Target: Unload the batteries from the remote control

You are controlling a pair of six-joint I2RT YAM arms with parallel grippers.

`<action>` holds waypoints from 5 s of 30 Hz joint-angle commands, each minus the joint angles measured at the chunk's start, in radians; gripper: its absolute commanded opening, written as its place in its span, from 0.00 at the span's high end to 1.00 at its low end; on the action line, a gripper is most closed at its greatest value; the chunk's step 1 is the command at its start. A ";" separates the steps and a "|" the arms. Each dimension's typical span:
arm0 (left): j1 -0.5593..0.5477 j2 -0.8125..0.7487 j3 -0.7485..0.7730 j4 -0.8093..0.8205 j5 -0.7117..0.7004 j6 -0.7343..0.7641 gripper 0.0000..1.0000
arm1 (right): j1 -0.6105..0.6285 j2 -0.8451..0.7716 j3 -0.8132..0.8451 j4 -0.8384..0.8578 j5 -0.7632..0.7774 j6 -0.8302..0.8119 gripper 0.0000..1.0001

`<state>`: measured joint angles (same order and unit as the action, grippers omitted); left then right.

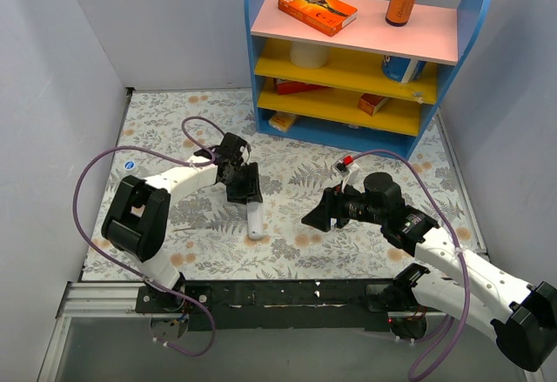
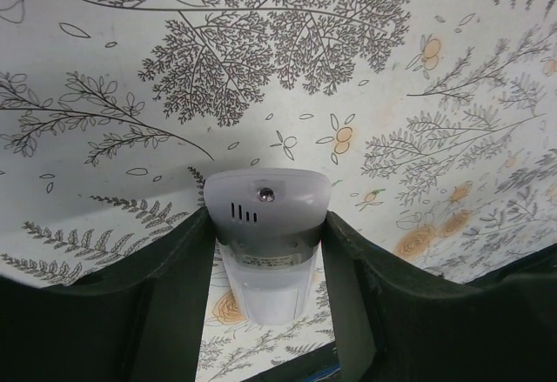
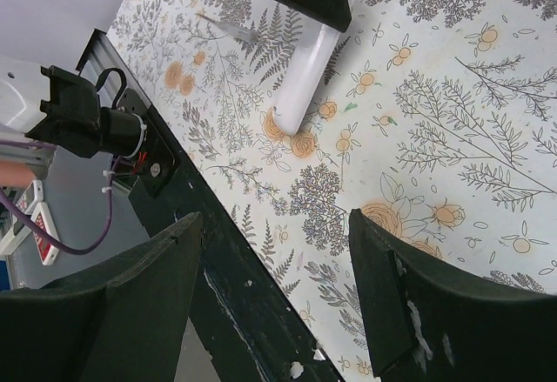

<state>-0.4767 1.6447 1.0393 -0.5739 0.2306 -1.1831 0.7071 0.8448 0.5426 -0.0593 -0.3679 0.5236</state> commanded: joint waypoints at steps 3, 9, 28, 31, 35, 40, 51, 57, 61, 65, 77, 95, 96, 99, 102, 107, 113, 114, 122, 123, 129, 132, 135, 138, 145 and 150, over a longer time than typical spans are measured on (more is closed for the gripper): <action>-0.045 0.044 0.033 -0.017 0.042 0.031 0.89 | -0.003 0.000 0.025 -0.010 0.029 -0.030 0.26; -0.076 0.058 -0.007 0.048 0.111 -0.007 0.83 | -0.003 0.014 0.039 -0.050 0.063 -0.045 0.26; -0.089 -0.121 -0.028 0.083 0.159 0.025 0.32 | 0.021 0.122 0.141 -0.119 0.081 -0.151 0.24; -0.083 -0.164 -0.053 0.089 0.154 0.014 0.32 | 0.098 0.154 0.166 -0.088 0.138 -0.209 0.27; -0.015 -0.239 -0.122 0.132 0.222 -0.016 0.32 | 0.237 0.233 0.192 -0.031 0.271 -0.492 0.28; 0.059 -0.197 -0.131 0.114 0.234 -0.007 0.33 | 0.321 0.277 0.116 0.128 0.199 -0.819 0.30; 0.066 -0.007 -0.070 0.135 0.349 0.109 0.49 | 0.336 0.376 0.043 0.291 0.132 -0.999 0.36; 0.067 0.046 -0.087 0.170 0.385 0.115 0.58 | 0.339 0.395 -0.012 0.391 0.127 -1.031 0.40; 0.066 0.058 -0.104 0.175 0.381 0.125 0.61 | 0.342 0.442 -0.003 0.398 0.129 -1.047 0.43; 0.066 0.056 -0.113 0.175 0.366 0.129 0.64 | 0.348 0.494 0.011 0.412 0.130 -1.054 0.45; 0.066 0.078 -0.111 0.152 0.348 0.137 0.66 | 0.391 0.608 0.036 0.463 0.165 -1.060 0.47; 0.066 0.087 -0.116 0.152 0.363 0.135 0.67 | 0.427 0.654 0.091 0.441 0.192 -1.057 0.53; 0.066 0.087 -0.116 0.151 0.363 0.137 0.67 | 0.427 0.655 0.095 0.438 0.190 -1.054 0.52; 0.066 0.089 -0.116 0.151 0.365 0.135 0.67 | 0.428 0.658 0.103 0.435 0.198 -1.050 0.51; 0.066 0.092 -0.117 0.151 0.369 0.134 0.67 | 0.428 0.671 0.109 0.435 0.198 -1.048 0.51; 0.064 0.093 -0.117 0.151 0.369 0.134 0.67 | 0.430 0.688 0.115 0.432 0.181 -1.041 0.51; 0.066 0.092 -0.119 0.152 0.369 0.134 0.67 | 0.431 0.698 0.114 0.444 0.204 -1.039 0.53; 0.066 0.093 -0.119 0.152 0.371 0.134 0.67 | 0.431 0.698 0.111 0.446 0.205 -1.039 0.53; 0.064 0.096 -0.119 0.152 0.372 0.135 0.67 | 0.462 0.682 0.091 0.470 0.279 -1.088 0.57; 0.064 0.098 -0.117 0.152 0.372 0.135 0.67 | 0.468 0.677 0.089 0.473 0.306 -1.096 0.57; 0.064 0.104 -0.119 0.151 0.372 0.135 0.67 | 0.511 0.665 0.079 0.513 0.425 -1.148 0.58; 0.066 0.107 -0.119 0.151 0.372 0.134 0.67 | 0.520 0.654 0.071 0.532 0.458 -1.159 0.58; 0.062 0.109 -0.119 0.149 0.374 0.134 0.67 | 0.525 0.642 0.066 0.539 0.483 -1.165 0.59; 0.064 0.110 -0.120 0.149 0.372 0.135 0.67 | 0.535 0.631 0.062 0.550 0.509 -1.174 0.59; 0.062 0.110 -0.119 0.147 0.372 0.134 0.66 | 0.548 0.623 0.060 0.561 0.543 -1.189 0.59; 0.061 0.106 -0.119 0.147 0.369 0.135 0.66 | 0.549 0.619 0.060 0.561 0.563 -1.185 0.59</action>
<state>-0.4095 1.7454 0.9283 -0.4095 0.6033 -1.0626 1.2659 1.4906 0.6056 0.4450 0.1024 -0.6338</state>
